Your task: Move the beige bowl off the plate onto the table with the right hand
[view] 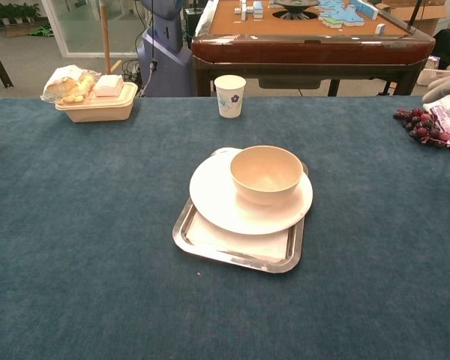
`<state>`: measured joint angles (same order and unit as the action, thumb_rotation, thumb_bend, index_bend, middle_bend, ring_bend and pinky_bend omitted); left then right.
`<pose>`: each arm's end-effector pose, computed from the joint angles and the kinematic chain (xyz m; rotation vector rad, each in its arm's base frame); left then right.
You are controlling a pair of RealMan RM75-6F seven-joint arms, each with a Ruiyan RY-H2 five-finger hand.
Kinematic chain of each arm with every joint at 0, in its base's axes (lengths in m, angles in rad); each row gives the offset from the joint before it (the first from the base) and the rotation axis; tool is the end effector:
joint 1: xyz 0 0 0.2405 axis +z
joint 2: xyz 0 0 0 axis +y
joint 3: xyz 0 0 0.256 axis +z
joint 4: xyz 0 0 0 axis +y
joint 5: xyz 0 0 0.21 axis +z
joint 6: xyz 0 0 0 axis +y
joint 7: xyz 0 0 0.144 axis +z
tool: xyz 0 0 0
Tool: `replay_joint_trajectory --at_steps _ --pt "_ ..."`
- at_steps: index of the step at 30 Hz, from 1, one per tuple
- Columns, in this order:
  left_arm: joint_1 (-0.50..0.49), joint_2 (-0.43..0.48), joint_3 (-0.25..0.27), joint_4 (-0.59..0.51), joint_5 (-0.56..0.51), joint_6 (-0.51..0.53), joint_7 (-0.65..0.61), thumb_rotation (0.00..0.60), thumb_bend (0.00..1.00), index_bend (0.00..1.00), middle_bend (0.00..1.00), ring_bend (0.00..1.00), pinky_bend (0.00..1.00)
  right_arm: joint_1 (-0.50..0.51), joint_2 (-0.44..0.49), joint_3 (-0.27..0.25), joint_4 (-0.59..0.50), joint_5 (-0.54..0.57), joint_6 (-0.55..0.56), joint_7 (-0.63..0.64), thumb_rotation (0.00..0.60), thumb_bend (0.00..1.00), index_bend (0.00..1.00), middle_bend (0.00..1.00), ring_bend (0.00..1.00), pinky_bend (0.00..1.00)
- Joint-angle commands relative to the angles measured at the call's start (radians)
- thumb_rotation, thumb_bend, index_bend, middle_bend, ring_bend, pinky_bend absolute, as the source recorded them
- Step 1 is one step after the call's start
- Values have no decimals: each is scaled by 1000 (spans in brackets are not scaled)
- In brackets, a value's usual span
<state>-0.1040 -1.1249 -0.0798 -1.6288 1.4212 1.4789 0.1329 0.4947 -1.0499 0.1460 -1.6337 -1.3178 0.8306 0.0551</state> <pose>-0.3117 0.1926 0.1632 -1.3520 -0.8291 -0.8155 -0.2583 -0.3060 0.1200 1.7612 -1.1356 0.7486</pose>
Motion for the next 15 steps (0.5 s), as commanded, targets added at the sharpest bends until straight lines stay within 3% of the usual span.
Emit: replay_joint_trajectory --at_steps 1,15 --pt "2 3 -4 -1 -4 5 -8 600 357 0 0 0 0 41 -25 13 9 31 -41 -27 600 171 0 0 0 0" --pt "12 23 -6 -6 0 19 -46 600 358 0 0 0 0 213 -147 34 46 142 -180 -129 600 159 0 0 0 0"
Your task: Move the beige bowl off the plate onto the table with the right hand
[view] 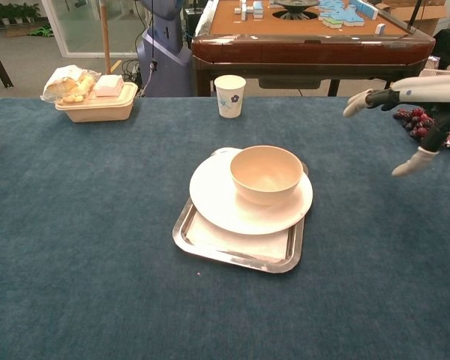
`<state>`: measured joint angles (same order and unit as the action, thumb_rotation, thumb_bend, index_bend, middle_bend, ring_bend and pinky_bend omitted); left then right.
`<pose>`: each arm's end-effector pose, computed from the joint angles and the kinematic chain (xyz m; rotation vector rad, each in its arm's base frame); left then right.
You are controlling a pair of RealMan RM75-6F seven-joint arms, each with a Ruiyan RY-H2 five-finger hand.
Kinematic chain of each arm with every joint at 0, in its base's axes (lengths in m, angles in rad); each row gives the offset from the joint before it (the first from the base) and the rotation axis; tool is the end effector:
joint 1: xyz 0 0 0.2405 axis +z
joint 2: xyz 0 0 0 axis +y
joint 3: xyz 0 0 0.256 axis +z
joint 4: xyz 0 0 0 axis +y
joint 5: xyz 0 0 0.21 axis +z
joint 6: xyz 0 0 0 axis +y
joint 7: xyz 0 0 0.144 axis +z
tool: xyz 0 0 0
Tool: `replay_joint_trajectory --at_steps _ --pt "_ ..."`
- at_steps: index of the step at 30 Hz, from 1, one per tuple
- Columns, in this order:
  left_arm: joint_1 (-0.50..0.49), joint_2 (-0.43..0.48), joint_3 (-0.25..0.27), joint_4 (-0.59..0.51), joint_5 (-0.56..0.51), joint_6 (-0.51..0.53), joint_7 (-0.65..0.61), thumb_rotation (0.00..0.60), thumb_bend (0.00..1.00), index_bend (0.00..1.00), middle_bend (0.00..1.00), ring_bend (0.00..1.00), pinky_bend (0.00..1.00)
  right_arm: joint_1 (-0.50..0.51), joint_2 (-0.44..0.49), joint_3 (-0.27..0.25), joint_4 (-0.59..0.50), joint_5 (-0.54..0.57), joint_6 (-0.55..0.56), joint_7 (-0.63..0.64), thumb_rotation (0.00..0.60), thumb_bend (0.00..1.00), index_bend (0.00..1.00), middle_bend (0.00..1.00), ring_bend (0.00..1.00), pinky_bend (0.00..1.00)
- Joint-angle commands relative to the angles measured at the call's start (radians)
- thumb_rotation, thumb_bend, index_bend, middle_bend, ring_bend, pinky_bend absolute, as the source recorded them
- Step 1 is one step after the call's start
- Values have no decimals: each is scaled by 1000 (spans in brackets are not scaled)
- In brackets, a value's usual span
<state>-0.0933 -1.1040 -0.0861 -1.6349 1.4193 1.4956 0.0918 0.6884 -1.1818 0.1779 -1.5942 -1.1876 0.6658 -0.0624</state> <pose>-0.3128 0.1905 0.1727 -1.3217 -0.8375 -0.8418 -0.2024 -0.3459 0.0658 1.9357 -1.1385 0.7336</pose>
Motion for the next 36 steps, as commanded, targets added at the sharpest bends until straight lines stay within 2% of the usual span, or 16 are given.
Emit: replay_joint_trajectory --at_steps 1,4,25,36 --pt "3 3 0 0 2 5 -8 600 358 0 0 0 0 28 -21 2 8 17 -21 -16 600 146 0 0 0 0" --pt "6 7 -1 1 4 10 -17 600 358 0 0 0 0 55 -35 0 12 42 -37 -37 600 114 0 0 0 0" --pt "14 20 -4 1 11 24 -49 600 358 0 0 0 0 211 -104 -48 45 221 -97 -154 600 99 0 0 0 0" --pt "15 18 -3 0 12 24 -46 600 358 0 0 0 0 282 -111 -45 44 285 -109 -168 600 92 0 0 0 0"
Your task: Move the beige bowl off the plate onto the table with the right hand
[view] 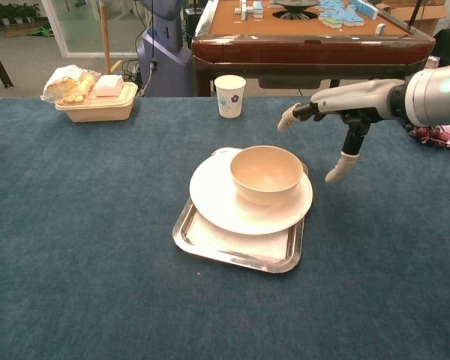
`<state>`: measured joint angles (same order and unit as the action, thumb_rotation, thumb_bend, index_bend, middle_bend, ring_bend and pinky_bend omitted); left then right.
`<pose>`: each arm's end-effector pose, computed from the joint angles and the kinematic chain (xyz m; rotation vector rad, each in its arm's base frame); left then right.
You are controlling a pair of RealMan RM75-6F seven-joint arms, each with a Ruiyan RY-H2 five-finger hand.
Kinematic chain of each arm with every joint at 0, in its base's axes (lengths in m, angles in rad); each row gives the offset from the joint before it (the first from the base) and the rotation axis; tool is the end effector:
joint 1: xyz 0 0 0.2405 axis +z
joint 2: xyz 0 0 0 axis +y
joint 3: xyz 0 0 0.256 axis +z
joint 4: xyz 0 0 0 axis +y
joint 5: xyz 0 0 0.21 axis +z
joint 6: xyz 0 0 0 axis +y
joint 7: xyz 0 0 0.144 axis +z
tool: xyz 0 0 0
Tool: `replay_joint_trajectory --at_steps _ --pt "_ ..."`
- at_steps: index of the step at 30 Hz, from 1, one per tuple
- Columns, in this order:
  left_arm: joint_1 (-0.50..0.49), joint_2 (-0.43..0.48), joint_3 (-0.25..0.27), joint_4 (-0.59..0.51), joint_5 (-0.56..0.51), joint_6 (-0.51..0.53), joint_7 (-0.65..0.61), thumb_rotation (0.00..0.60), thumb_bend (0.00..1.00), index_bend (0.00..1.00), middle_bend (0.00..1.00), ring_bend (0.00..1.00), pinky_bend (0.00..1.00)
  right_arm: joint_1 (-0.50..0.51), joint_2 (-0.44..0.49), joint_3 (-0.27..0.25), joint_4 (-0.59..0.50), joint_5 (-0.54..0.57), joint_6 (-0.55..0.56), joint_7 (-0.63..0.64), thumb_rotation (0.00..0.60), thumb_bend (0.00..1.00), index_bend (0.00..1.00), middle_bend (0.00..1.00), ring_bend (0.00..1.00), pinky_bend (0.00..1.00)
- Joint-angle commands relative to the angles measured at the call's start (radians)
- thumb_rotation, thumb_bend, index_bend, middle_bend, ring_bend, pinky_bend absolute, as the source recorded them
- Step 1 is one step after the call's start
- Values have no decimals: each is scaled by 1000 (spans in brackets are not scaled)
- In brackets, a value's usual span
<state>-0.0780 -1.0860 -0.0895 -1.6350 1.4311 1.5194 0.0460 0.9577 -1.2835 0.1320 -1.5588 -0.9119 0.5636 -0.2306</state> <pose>-0.3136 0.1864 0.1816 -1.2980 -0.8392 -0.8750 -0.1367 -0.3748 0.0204 2.0961 -1.1109 0.6568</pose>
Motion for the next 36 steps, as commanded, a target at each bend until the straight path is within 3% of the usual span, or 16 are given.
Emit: replay_joint_trajectory --at_steps 1,18,22,26,31,36 --pt "0 1 0 0 0 -1 -2 600 358 0 0 0 0 19 -16 1 14 12 -10 2 600 92 0 0 0 0" --pt "13 25 -1 1 12 16 -64 600 357 0 0 0 0 100 -169 0 157 8 -64 58 600 93 0 0 0 0" --pt "13 26 -1 2 15 18 -67 600 357 0 0 0 0 100 -190 -3 171 -20 -55 71 600 139 0 8 0 0" --pt "13 24 0 3 17 18 -66 600 358 0 0 0 0 92 -200 -3 176 -53 -39 87 600 211 0 115 0 1" --pt "14 23 1 2 20 19 -62 600 357 0 0 0 0 79 -216 0 192 -101 -24 118 600 309 0 287 130 199" --pt "14 23 2 2 20 20 -61 600 358 0 0 0 0 68 -224 -2 202 -137 -14 142 600 348 0 342 193 260"
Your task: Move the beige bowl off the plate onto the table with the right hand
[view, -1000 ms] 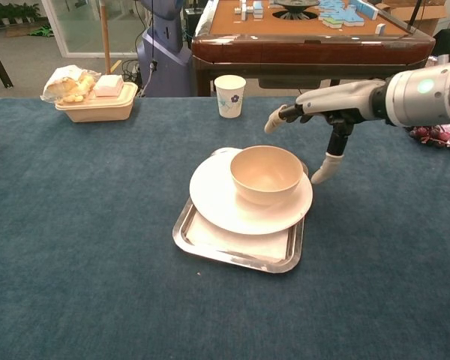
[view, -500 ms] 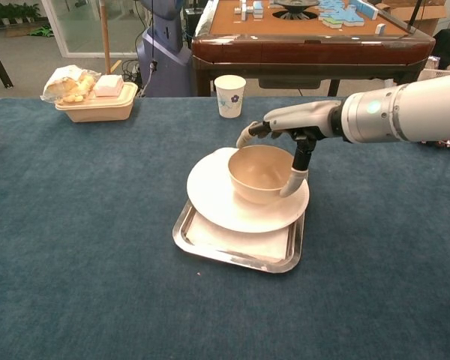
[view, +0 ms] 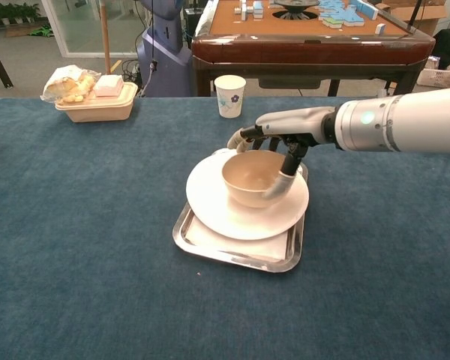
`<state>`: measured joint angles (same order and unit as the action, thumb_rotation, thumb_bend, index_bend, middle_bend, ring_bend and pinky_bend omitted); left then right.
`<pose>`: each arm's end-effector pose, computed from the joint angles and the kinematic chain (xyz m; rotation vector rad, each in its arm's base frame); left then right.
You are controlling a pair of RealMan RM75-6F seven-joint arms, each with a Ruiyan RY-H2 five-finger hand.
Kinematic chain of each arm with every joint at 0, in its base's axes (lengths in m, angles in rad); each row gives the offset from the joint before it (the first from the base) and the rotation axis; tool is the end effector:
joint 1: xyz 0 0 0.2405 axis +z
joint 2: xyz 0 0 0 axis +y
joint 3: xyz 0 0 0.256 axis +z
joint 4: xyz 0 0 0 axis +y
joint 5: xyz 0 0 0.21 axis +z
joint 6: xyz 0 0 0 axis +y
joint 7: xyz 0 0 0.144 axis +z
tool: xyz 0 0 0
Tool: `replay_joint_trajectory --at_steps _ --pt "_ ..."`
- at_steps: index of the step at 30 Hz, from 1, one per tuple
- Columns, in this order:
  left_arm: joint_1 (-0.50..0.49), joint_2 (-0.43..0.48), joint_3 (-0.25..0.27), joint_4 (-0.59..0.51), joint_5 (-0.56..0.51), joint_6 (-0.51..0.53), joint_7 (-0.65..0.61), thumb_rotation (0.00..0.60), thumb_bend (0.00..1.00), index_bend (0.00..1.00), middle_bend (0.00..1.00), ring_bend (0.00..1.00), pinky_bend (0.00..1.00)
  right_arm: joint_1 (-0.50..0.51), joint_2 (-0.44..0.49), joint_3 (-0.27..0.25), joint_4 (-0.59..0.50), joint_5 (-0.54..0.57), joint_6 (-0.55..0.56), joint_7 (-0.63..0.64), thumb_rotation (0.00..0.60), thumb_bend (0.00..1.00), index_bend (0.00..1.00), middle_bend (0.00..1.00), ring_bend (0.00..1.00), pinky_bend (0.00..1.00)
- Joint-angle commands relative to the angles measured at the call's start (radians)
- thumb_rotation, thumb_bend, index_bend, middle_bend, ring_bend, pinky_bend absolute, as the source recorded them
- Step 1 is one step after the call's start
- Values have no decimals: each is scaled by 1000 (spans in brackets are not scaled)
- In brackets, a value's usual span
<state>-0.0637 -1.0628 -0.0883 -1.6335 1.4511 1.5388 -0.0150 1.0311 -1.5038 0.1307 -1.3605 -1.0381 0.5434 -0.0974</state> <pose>-0.3142 0.1817 0.1905 -1.2852 -0.8487 -0.9151 -0.1063 -0.3819 -0.0415 2.1945 -1.1074 0.7392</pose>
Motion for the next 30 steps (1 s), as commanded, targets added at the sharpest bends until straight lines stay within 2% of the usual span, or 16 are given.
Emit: replay_joint_trajectory --at_steps 1,7,16,23,30 --pt "0 -1 1 0 1 0 2 600 358 0 0 0 0 -8 -3 0 3 -17 10 13 600 349 0 349 204 269" --pt "0 -3 1 -1 1 0 10 600 358 0 0 0 0 -14 6 8 -7 -36 22 27 600 358 0 352 210 274" --pt "-5 -9 1 1 -3 -10 30 600 358 0 0 0 0 -15 95 26 -109 -23 77 -28 600 360 0 352 210 274" --pt "-6 -16 2 -1 -1 -8 49 600 358 0 0 0 0 -38 179 2 -197 26 131 -101 600 360 0 352 210 274" --pt "-8 -25 1 0 -2 -7 70 600 358 0 0 0 0 -116 284 -60 -327 -27 199 -119 600 361 0 352 210 274"
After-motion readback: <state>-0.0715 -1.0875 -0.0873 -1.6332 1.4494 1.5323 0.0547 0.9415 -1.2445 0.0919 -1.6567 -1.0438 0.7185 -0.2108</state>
